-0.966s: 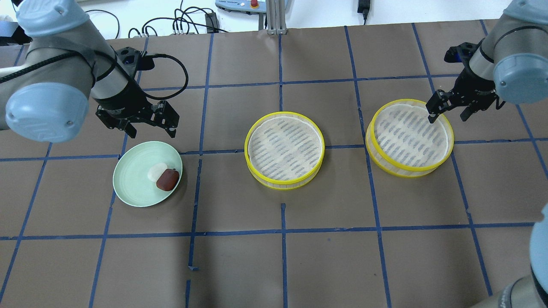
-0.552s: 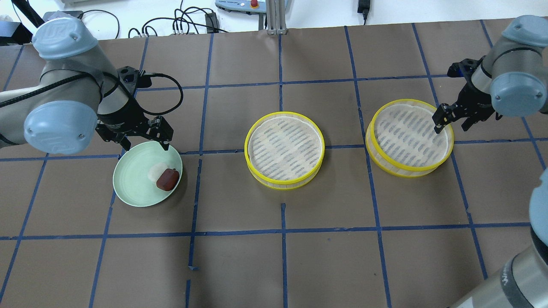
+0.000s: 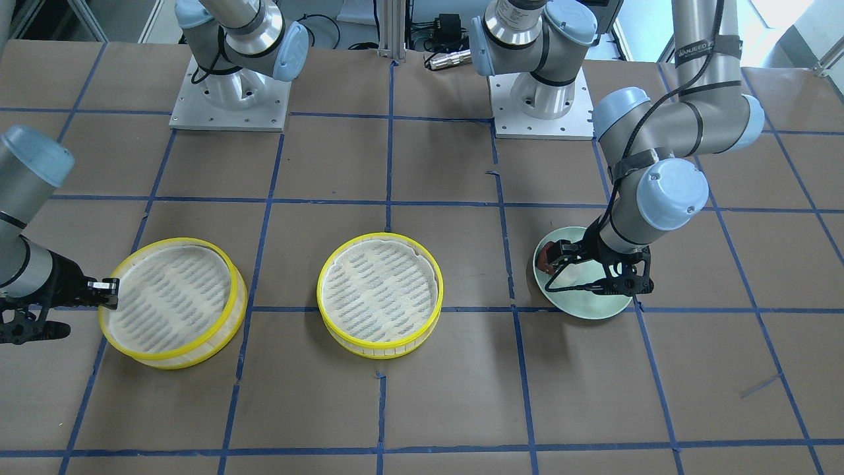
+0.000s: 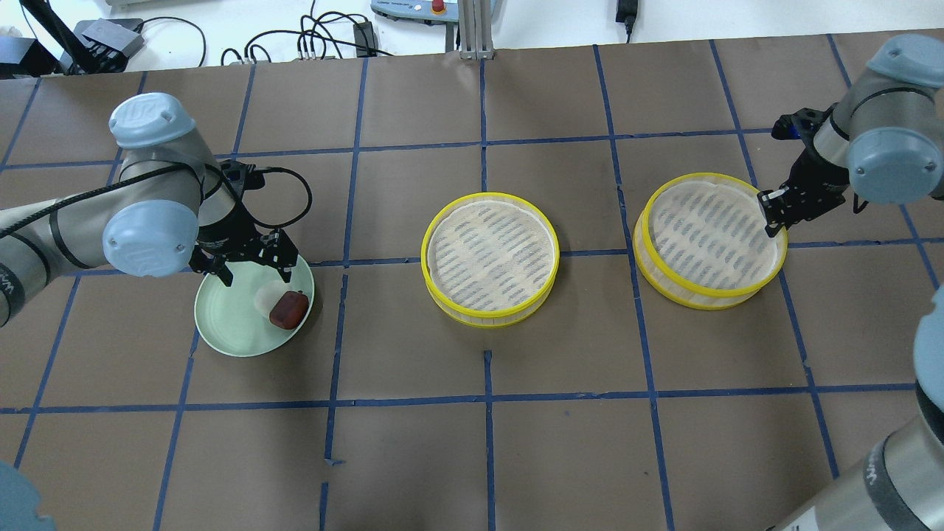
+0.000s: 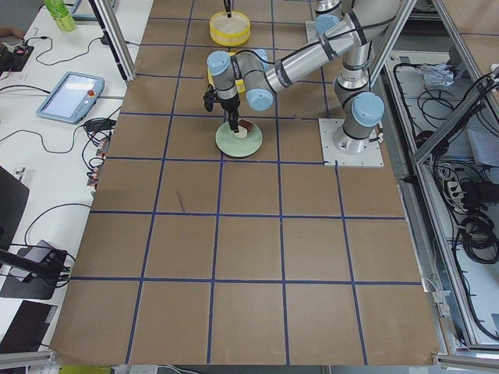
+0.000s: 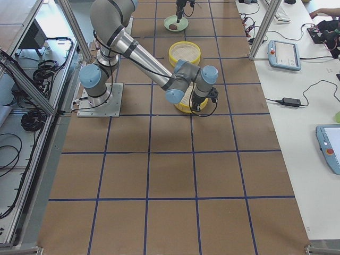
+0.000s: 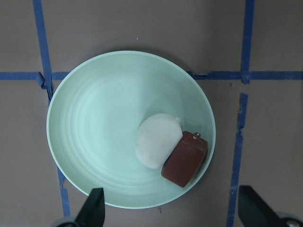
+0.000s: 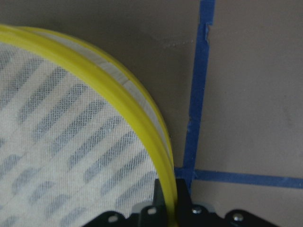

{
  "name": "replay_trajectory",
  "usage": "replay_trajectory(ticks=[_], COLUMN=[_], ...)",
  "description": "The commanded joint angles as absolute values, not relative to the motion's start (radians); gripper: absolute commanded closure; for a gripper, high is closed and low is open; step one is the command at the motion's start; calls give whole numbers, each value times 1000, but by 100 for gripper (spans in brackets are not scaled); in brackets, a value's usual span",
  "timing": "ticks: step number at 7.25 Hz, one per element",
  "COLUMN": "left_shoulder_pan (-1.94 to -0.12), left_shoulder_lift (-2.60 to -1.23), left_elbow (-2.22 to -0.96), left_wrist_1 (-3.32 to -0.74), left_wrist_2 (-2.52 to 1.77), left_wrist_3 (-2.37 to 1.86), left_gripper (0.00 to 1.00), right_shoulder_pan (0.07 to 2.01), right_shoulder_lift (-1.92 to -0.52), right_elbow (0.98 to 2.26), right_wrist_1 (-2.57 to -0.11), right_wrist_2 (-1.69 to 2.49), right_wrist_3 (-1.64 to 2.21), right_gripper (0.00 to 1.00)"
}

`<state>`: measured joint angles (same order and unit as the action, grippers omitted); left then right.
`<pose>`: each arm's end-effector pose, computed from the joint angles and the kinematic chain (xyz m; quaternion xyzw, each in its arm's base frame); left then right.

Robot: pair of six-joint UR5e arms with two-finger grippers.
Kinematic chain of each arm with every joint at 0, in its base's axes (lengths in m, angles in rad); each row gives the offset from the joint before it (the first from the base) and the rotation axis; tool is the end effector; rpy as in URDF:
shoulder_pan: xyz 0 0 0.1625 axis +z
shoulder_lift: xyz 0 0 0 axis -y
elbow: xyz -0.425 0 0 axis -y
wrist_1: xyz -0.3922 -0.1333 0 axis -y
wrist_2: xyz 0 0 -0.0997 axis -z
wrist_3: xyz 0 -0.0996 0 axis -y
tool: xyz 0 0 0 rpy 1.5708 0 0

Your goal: Stack buns with steamer

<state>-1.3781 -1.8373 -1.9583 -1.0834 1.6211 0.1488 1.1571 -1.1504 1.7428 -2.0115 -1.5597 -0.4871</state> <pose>-0.0292 -0.5202 0.2193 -0.0198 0.9960 0.0862 0.0106 -0.1110 -0.5872 0.2180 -0.0362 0.9965 0.0658 0.0380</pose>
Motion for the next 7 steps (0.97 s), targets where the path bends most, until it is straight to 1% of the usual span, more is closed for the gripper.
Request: replay_trajectory(ticks=[1, 2, 3, 4, 5, 7], left_shoulder_pan=[-1376, -1377, -1376, -1376, -1376, -1376], left_shoulder_lift=[-1851, -1852, -1853, -1852, -1852, -1850], left_elbow=[-2003, -2005, -2014, -2016, -2007, -1996], left_wrist_1=[-1008, -1008, -1008, -1008, -1006, -1002], left_wrist_2=[1623, 1624, 1628, 1628, 1626, 1624], left_wrist_3=[150, 150, 152, 152, 152, 152], left_gripper=[23, 49, 72, 86, 98, 98], right_shoulder_pan=[1154, 1154, 1154, 1157, 1158, 1163], right_shoulder_lift=[-1242, -1287, -1333, -1350, -1350, -1350], right_elbow=[1634, 1578, 1554, 1560, 1569, 1580], right_wrist_1=[-1782, -1672, -1601, -1597, -1600, -1612], right_wrist_2=[-1557, -1557, -1559, -1559, -1559, -1559], right_wrist_3=[-485, -489, -489, -489, -488, -488], right_gripper=[94, 94, 94, 94, 94, 94])
